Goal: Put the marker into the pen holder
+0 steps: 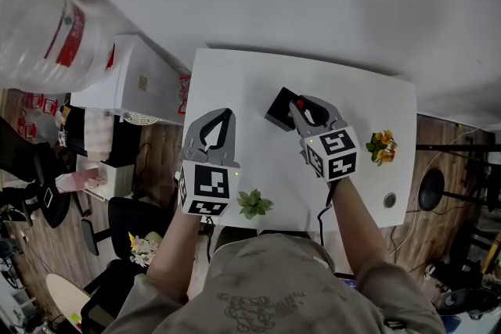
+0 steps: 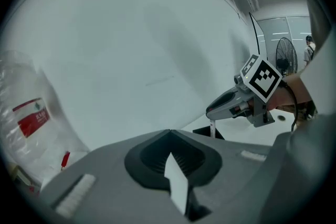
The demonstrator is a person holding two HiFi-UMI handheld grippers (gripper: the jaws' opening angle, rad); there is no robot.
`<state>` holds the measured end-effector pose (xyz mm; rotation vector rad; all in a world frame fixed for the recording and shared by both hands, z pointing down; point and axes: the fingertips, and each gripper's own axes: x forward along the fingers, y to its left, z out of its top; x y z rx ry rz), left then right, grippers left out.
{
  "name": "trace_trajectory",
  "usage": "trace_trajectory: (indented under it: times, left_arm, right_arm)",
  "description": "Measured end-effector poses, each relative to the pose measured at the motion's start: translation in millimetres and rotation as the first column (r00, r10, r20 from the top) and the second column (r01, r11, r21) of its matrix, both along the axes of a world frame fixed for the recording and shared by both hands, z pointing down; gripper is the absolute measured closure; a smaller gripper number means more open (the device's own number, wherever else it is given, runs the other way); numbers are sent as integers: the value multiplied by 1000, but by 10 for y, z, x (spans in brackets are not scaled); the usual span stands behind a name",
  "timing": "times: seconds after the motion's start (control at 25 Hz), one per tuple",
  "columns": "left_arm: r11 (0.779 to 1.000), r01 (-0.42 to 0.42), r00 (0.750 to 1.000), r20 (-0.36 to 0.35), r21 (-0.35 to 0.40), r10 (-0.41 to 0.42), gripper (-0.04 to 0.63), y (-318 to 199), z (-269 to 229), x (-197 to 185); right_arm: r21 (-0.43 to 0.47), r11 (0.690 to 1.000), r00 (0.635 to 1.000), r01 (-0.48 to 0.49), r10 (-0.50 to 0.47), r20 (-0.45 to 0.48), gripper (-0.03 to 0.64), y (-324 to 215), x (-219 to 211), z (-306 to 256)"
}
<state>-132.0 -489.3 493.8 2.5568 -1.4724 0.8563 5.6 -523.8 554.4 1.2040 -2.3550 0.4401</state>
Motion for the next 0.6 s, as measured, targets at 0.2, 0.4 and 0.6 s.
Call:
trace_trajectory:
  times: [0.2, 0.4, 0.6]
  left_arm:
    - [998, -7, 1000, 7, -68, 8, 595, 50, 320, -6]
    - [993, -12, 1000, 18, -117, 14, 595, 150, 514, -22]
    - [989, -22, 999, 20, -143, 25, 595, 233, 579, -60]
  right_arm:
    - [-62, 998, 999, 6, -9, -47, 512, 51, -16, 376]
    - [-114, 994, 996, 6, -17, -92, 512, 118, -14, 634]
    - [-112, 994, 992, -3, -11, -126, 503, 132, -15, 655]
